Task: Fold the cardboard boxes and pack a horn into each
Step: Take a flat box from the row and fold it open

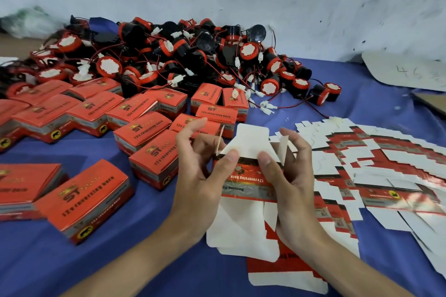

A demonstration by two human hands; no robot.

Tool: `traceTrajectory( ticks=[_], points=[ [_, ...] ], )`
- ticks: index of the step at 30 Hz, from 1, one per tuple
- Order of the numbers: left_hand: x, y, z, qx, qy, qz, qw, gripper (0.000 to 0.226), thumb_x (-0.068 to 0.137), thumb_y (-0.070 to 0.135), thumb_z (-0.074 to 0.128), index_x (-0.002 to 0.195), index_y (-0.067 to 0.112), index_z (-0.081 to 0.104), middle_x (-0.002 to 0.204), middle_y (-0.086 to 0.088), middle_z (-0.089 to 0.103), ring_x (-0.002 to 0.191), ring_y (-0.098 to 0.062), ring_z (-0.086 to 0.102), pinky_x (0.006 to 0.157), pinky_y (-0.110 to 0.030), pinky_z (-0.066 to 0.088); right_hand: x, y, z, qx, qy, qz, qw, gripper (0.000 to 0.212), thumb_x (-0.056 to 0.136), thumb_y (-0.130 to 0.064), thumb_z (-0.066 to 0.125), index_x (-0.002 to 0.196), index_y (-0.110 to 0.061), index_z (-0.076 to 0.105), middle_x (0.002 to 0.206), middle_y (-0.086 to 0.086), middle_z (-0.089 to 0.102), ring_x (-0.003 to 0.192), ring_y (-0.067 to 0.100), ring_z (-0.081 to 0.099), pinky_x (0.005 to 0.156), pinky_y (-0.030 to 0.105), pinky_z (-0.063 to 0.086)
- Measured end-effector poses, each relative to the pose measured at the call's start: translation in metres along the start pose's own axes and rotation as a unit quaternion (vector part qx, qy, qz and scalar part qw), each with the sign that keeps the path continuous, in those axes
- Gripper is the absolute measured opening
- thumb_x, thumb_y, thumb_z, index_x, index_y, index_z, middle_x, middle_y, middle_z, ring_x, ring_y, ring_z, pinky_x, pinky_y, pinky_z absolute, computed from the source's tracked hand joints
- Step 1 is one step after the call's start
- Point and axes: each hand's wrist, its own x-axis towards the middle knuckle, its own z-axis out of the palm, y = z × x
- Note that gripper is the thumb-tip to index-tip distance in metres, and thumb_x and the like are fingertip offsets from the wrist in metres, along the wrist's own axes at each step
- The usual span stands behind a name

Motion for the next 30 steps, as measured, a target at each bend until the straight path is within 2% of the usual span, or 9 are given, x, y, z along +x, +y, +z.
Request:
traceTrajectory(
  ticks=[5,10,14,17,19,21,23,27,30],
  points=[
    [0.0013,0.0019,-0.0020,0.016,-0.089,-0.060,0.994,0.027,0.088,0.033,0.049,0.109,0.036,0.066,0.103,0.004,0.070,0.095,-0.015,0.069,0.072,-0.022,0.055,0.0004,-0.0031,0.0028,-0.049,-0.041,-0.044,0.997,0.029,0.088,-0.027,0.056,0.114,-0.036,0.065,0.107,-0.007,0.070,0.100,0.013,0.067,0.073,0.022,0.055],
    [0.0033,0.0051,-0.0038,0.041,-0.142,-0.088,0.985,0.048,0.082,0.047,0.051,0.108,0.008,0.058,0.097,-0.015,0.065,0.087,-0.022,0.070,0.070,-0.027,0.058,-0.0004,-0.0029,0.0025,-0.069,-0.055,-0.020,0.996,0.021,0.086,-0.035,0.056,0.101,-0.037,0.071,0.101,0.005,0.067,0.098,0.023,0.066,0.078,0.033,0.057],
    [0.0036,0.0087,-0.0018,0.051,-0.117,-0.038,0.991,0.020,0.087,0.034,0.050,0.090,0.021,0.064,0.116,-0.011,0.047,0.100,-0.028,0.061,0.077,-0.034,0.058,0.0012,-0.0040,0.0033,-0.077,-0.064,0.000,0.995,0.015,0.082,-0.043,0.057,0.084,-0.032,0.067,0.098,0.011,0.058,0.093,0.024,0.066,0.075,0.034,0.056],
    [0.0012,0.0078,-0.0015,0.092,-0.093,-0.002,0.991,0.018,0.088,0.033,0.048,0.084,0.021,0.060,0.099,-0.017,0.055,0.086,-0.027,0.063,0.069,-0.028,0.058,0.0017,-0.0047,0.0033,-0.102,-0.072,-0.027,0.992,0.022,0.080,-0.048,0.053,0.081,-0.031,0.065,0.087,-0.002,0.059,0.088,0.019,0.066,0.074,0.032,0.056],
    [0.0010,0.0079,-0.0010,0.091,-0.060,0.026,0.994,0.014,0.088,0.029,0.049,0.082,0.022,0.058,0.083,-0.005,0.060,0.075,-0.018,0.065,0.062,-0.021,0.054,0.0014,-0.0057,0.0022,-0.103,-0.082,-0.048,0.990,0.020,0.082,-0.046,0.052,0.088,-0.039,0.070,0.088,-0.010,0.061,0.090,0.016,0.065,0.077,0.032,0.055],
    [0.0045,0.0081,-0.0035,0.065,-0.016,0.032,0.997,0.007,0.087,0.026,0.053,0.088,0.032,0.057,0.078,0.000,0.057,0.074,-0.016,0.063,0.059,-0.022,0.053,-0.0006,-0.0057,0.0007,-0.091,-0.109,-0.054,0.988,0.026,0.084,-0.040,0.053,0.105,-0.042,0.067,0.100,-0.009,0.066,0.098,0.014,0.064,0.080,0.027,0.053],
    [0.0069,0.0083,-0.0070,0.039,0.010,0.029,0.999,0.017,0.086,0.025,0.057,0.094,0.040,0.059,0.080,-0.002,0.055,0.075,-0.018,0.062,0.059,-0.026,0.054,-0.0034,-0.0045,0.0011,-0.088,-0.137,-0.042,0.986,0.022,0.085,-0.039,0.053,0.103,-0.039,0.065,0.099,-0.004,0.067,0.096,0.014,0.065,0.079,0.026,0.053],
    [0.0038,0.0052,-0.0053,0.142,0.006,0.090,0.986,0.021,0.084,0.036,0.049,0.089,0.026,0.067,0.097,-0.001,0.053,0.088,-0.010,0.058,0.067,-0.017,0.048,-0.0054,-0.0034,0.0045,-0.130,-0.109,-0.066,0.983,0.015,0.086,-0.043,0.049,0.089,-0.036,0.062,0.083,-0.010,0.065,0.081,0.009,0.064,0.070,0.020,0.052],
    [0.0026,0.0015,-0.0034,0.172,0.020,0.105,0.979,0.027,0.085,0.034,0.047,0.087,0.016,0.067,0.104,-0.003,0.052,0.096,-0.011,0.056,0.072,-0.016,0.048,-0.0045,-0.0032,0.0039,-0.136,-0.093,-0.073,0.984,0.019,0.084,-0.044,0.050,0.102,-0.040,0.058,0.093,-0.017,0.063,0.089,0.006,0.064,0.072,0.020,0.052]
  ],
)
